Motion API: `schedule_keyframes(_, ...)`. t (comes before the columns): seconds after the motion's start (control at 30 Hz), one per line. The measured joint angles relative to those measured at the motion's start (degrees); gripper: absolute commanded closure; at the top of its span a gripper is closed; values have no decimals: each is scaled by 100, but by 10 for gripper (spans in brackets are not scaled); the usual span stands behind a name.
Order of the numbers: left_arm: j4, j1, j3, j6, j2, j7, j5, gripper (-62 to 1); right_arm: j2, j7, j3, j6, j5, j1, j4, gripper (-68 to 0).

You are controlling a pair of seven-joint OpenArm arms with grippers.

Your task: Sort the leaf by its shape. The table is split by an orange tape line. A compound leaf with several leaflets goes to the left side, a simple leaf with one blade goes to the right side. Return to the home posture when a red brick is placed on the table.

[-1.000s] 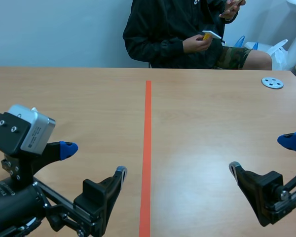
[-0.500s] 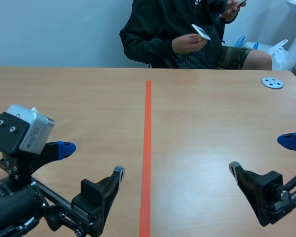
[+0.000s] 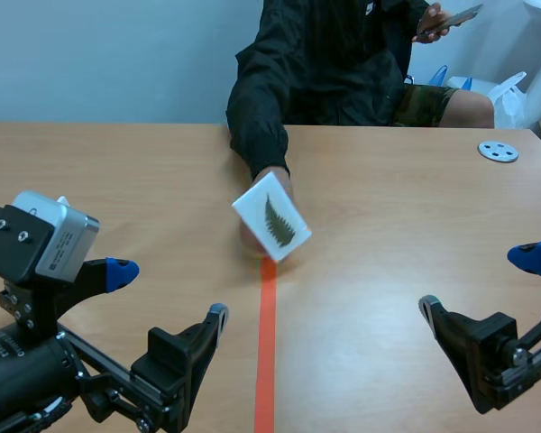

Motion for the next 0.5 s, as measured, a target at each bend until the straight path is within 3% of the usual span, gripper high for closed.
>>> schedule_keyframes(0.5, 0, 0, 0, -4, -225, 0, 0, -623, 0, -4, 0, 0, -48, 0, 0, -679)
